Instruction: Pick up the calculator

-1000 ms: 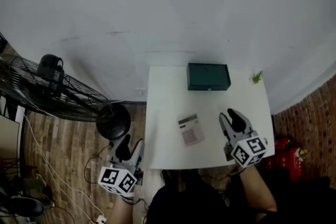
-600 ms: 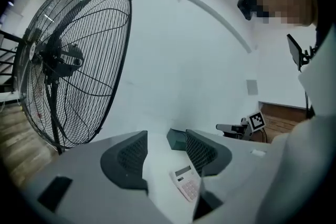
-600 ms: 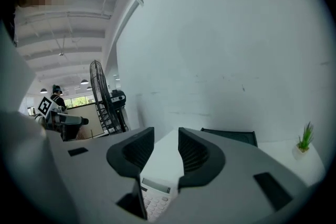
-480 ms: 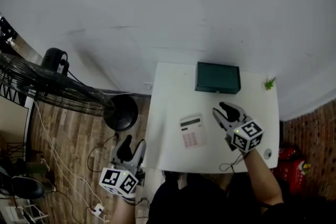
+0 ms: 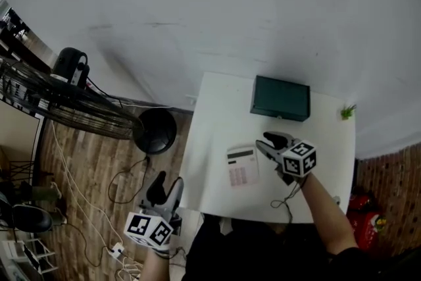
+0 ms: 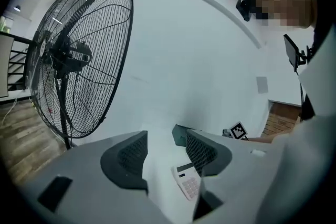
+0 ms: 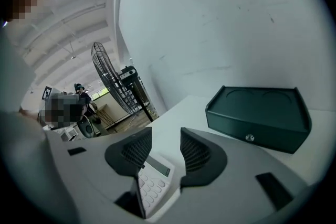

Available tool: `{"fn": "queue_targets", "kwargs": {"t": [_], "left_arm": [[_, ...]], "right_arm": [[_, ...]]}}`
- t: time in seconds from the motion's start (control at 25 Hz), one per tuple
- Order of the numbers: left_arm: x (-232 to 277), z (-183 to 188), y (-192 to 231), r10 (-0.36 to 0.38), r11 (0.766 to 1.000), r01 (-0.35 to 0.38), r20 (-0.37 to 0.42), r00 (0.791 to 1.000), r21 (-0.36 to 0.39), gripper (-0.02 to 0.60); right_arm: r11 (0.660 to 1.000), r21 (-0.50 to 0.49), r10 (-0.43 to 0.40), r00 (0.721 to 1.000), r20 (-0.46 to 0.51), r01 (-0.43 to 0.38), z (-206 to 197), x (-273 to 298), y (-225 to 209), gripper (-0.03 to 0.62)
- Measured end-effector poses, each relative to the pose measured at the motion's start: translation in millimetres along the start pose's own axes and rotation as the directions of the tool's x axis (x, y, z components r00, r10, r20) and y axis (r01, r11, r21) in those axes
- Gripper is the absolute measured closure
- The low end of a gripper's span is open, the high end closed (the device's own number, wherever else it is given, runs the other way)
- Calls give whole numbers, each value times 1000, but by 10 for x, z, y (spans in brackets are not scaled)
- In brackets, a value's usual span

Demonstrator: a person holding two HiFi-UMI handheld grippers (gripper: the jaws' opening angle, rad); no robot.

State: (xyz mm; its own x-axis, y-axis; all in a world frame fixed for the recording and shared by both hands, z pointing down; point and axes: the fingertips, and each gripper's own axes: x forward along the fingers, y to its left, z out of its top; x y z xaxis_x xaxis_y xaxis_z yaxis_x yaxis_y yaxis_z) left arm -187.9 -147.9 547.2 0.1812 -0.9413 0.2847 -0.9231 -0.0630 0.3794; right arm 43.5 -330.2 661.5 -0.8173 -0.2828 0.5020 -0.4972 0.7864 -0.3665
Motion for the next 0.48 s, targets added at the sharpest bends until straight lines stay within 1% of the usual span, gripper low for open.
{"fn": "queue_targets", "kwargs": {"t": [0.12, 0.24, 0.36, 0.4, 0.48], "left_arm": [[-11, -74, 42, 24, 1000, -24, -8, 1000, -9, 357], [-32, -115, 84, 45, 999, -45, -13, 999, -13, 357], [-50, -129, 134, 67, 998, -67, -13, 998, -14, 357], [-51, -136, 145, 73, 997, -74, -15, 997, -14, 357], [-43, -152, 152, 82, 996, -82, -18, 996, -17, 357]], "right_arm": [[1000, 16, 28, 998, -56, -27, -196, 203, -106, 403], [996, 37, 89, 989, -117, -85, -400, 387, -104, 379], [990, 10, 143, 969, -201, -144, -589, 530, -32, 355], [987, -4, 158, 960, -230, -164, -646, 568, -10, 344], [978, -12, 197, 940, -279, -209, -742, 629, 29, 342]]}}
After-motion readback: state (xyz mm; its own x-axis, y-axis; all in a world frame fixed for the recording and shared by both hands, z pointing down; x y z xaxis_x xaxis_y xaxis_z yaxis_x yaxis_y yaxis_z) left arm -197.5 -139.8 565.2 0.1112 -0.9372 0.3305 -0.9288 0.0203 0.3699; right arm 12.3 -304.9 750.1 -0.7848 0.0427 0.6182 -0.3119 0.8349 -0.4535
